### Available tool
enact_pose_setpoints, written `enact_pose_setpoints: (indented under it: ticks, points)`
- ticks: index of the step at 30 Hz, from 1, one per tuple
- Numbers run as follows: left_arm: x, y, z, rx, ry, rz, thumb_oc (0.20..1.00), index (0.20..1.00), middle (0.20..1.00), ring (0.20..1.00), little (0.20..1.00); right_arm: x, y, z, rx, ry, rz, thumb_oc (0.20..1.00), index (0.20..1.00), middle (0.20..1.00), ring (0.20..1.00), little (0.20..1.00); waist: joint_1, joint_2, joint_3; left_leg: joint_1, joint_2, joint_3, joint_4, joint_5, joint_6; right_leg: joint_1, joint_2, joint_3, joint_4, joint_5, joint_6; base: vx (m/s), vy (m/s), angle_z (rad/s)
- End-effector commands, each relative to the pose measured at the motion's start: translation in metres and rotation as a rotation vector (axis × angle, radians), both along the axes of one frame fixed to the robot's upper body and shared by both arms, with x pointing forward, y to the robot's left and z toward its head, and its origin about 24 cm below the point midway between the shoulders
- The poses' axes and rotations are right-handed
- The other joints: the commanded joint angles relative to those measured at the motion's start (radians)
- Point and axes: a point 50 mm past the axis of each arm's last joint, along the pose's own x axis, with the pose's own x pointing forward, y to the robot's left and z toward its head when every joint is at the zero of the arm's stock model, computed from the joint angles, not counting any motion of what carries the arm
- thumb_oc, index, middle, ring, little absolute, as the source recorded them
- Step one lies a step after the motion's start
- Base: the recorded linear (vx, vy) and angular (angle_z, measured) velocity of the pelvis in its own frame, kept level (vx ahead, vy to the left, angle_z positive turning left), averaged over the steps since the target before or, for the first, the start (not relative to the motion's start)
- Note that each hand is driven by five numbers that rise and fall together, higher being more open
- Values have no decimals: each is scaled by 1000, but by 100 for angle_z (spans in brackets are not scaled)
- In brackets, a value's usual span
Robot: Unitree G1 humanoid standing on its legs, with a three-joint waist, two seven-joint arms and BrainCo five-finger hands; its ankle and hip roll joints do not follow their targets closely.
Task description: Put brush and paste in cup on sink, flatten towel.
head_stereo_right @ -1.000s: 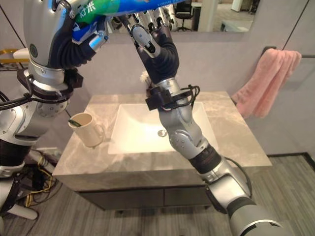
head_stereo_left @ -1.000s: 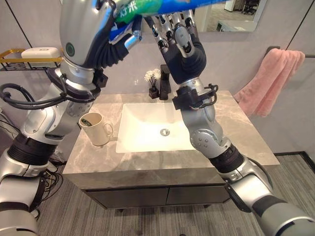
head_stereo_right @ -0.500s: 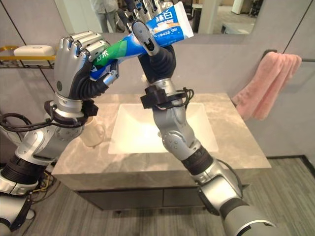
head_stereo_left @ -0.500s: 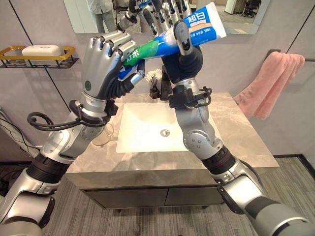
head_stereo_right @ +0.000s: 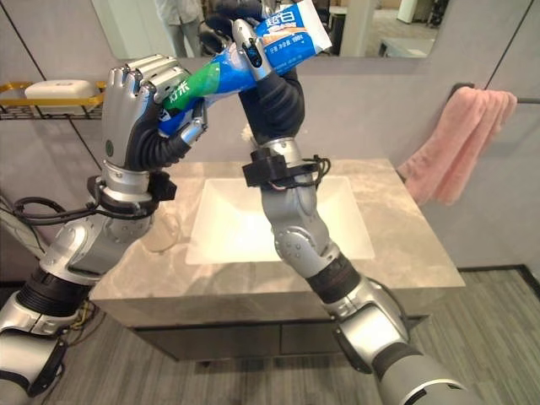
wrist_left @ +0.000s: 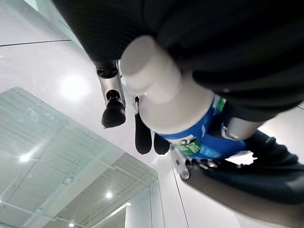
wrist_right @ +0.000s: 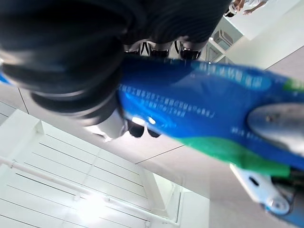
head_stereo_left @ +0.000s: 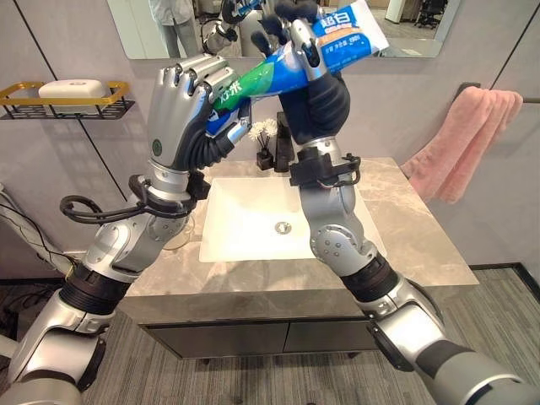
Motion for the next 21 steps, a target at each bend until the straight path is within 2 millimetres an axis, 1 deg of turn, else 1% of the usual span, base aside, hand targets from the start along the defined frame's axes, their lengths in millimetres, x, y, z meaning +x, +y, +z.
enact_pose_setpoints:
  ticks: [1,5,6,7,8,10,15,17,18,19,20,21]
  points:
    - [-3,-5,40,-40,-129,-48,200,200,200,200,200,6,-22,10,126,2,-97,200,200,200,200,200,6,-38,-12,-2,-17,-11,4,5,1,99,-92,-11,6,-56,56,0,0,0]
    - [-5,-3,39,-68,-131,-53,200,200,200,200,200,7,-29,11,171,17,-140,200,200,200,200,200,12,-38,-11,-2,-16,-21,4,6,1,106,-91,-17,8,-59,52,-11,-13,3]
    - [-5,-3,38,-77,-130,-57,256,256,256,256,256,8,-29,10,179,25,-150,200,200,200,200,200,15,-39,-12,-2,-16,-24,4,6,1,107,-91,-20,9,-59,52,-12,-16,7]
    - [-7,-2,38,-82,-132,-60,498,498,498,498,498,8,-31,11,184,28,-163,200,200,200,200,200,17,-39,-12,-2,-15,-26,4,7,1,108,-91,-23,10,-61,51,-12,-13,11]
    - [-8,-2,39,-89,-140,-62,548,548,548,548,548,8,-32,11,191,29,-169,200,200,200,200,200,20,-40,-11,-3,-15,-27,4,8,1,109,-91,-25,11,-62,51,-10,-9,12]
    - [-11,-1,37,-107,-146,-65,1000,1000,1000,1000,1000,7,-34,10,202,35,-188,200,200,200,200,200,25,-41,-10,-3,-15,-35,4,9,1,111,-90,-31,16,-67,48,-12,-14,15]
    - [-18,-1,36,-128,-161,-81,1000,1000,1000,1000,1000,7,-40,11,229,36,-222,200,200,200,200,200,37,-45,-8,-6,-14,-54,4,14,-2,119,-87,-48,30,-78,42,-10,-20,7]
    - [-23,1,34,-134,-172,-79,1000,1000,1000,1000,1000,6,-43,13,250,32,-231,200,200,200,200,200,48,-47,-5,-12,-14,-69,4,19,-6,122,-86,-59,33,-82,39,-43,-22,22]
    - [-26,3,33,-138,-178,-79,1000,1000,1000,1000,1000,6,-46,13,262,30,-238,200,200,200,200,200,59,-49,-1,-21,-14,-75,4,32,-6,117,-86,-65,34,-74,37,-37,-30,19]
    - [-31,8,32,-141,-191,-69,1000,1000,1000,1000,1000,6,-50,14,275,28,-247,200,200,200,200,200,72,-52,-1,-23,-14,-82,4,26,-10,122,-86,-72,29,-82,37,-35,-39,21]
    - [-38,15,27,-153,-190,-62,1000,1000,1000,1000,1000,5,-56,14,292,21,-264,200,200,200,200,200,90,-53,3,-32,-15,-98,4,31,-13,127,-86,-89,26,-84,36,8,-40,30]
    - [-41,21,21,-164,-167,-51,1000,1000,1000,1000,1000,4,-60,14,297,20,-278,200,200,200,200,200,98,-53,4,-37,-17,-108,4,34,-14,130,-86,-99,24,-84,35,-19,-38,34]
